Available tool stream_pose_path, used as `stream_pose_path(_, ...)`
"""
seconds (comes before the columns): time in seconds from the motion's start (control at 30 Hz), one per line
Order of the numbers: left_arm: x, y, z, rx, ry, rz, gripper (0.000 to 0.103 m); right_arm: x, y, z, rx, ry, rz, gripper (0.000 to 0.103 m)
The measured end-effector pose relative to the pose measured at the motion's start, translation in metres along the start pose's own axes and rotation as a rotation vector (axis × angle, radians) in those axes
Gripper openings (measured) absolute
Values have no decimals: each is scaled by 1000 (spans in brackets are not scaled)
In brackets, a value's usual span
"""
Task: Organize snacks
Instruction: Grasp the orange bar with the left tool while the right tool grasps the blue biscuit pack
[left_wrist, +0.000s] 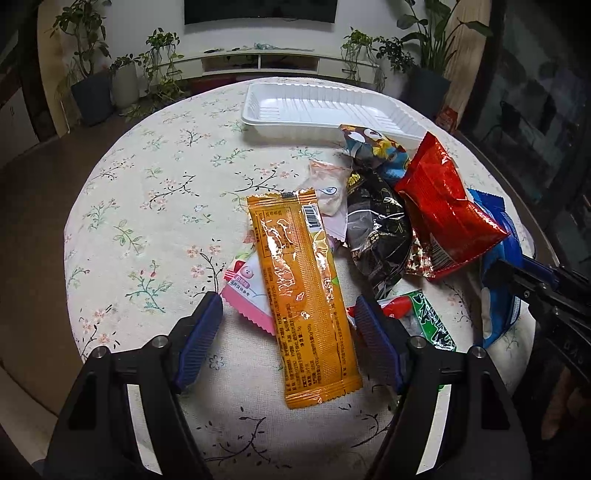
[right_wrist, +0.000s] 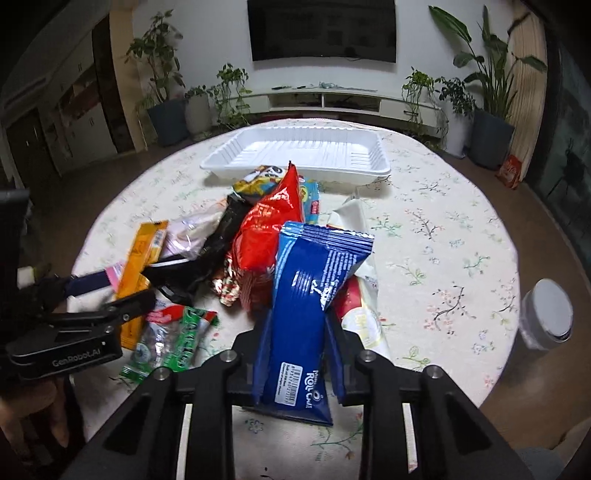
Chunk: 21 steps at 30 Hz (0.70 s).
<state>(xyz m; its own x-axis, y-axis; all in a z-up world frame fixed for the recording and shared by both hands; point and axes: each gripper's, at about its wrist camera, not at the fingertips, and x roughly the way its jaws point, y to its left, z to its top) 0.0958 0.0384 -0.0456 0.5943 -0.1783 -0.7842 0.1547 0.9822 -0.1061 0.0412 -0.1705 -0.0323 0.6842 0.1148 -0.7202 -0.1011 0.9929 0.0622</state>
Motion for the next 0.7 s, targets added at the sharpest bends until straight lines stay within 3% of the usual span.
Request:
stream_pose_path(0.3, 2, -16, 7, 87, 18, 173, 69, 0, -7, -3, 51, -16, 50, 29)
stream_pose_path(0.4, 12, -25, 5, 157, 53, 248, 69, 0, -7, -4, 53, -16, 54, 29)
stream_pose_path(0.5, 13, -23, 4, 142, 43, 227, 64, 0, -7, -6, 51, -16, 58, 29)
stream_pose_path(0.53, 11, -19, 5, 121, 42, 196, 49, 1, -7, -6, 52, -15, 60, 29)
stream_pose_path(0.57, 11, -17, 5, 113, 45, 190, 45, 0, -7, -6, 52, -16, 63, 29)
stream_pose_path(0.7, 8, -9, 4, 104, 42, 161, 43, -1, -9, -7, 58, -13, 76, 29)
